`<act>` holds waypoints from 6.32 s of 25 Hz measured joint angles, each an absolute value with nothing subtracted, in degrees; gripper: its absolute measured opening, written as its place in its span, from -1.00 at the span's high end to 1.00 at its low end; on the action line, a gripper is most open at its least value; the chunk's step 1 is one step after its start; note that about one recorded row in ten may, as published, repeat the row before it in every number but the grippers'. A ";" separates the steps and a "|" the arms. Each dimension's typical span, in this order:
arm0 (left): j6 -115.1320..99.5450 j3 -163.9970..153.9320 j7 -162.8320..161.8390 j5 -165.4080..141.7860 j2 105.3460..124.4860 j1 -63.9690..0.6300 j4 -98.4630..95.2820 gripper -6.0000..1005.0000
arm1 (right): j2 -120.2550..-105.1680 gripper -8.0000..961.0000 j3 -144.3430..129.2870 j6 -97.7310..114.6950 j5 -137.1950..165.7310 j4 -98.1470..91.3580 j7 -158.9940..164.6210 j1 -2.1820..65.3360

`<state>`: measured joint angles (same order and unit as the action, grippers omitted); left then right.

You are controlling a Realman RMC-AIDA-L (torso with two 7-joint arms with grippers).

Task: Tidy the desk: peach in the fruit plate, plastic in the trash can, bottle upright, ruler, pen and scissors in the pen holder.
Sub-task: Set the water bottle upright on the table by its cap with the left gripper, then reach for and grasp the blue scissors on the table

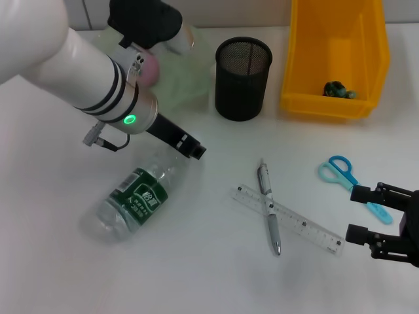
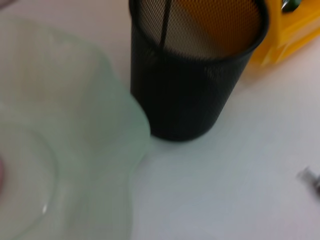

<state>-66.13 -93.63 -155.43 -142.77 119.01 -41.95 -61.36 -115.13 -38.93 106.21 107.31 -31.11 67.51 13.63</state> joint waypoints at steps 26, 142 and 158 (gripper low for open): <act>-64.50 -78.47 -110.20 -96.64 118.57 -17.09 -68.37 0.12 | -115.05 -0.66 -38.18 106.18 107.23 -31.11 69.18 15.27; -87.85 -67.09 -71.03 -93.74 118.56 -21.20 -36.70 -0.53 | -119.27 -0.65 -72.45 97.61 151.77 -86.46 148.82 25.13; -85.62 -67.15 -71.19 -93.79 118.57 -21.10 -36.44 -0.53 | -119.26 -0.51 -74.30 90.80 152.69 -76.31 148.83 28.21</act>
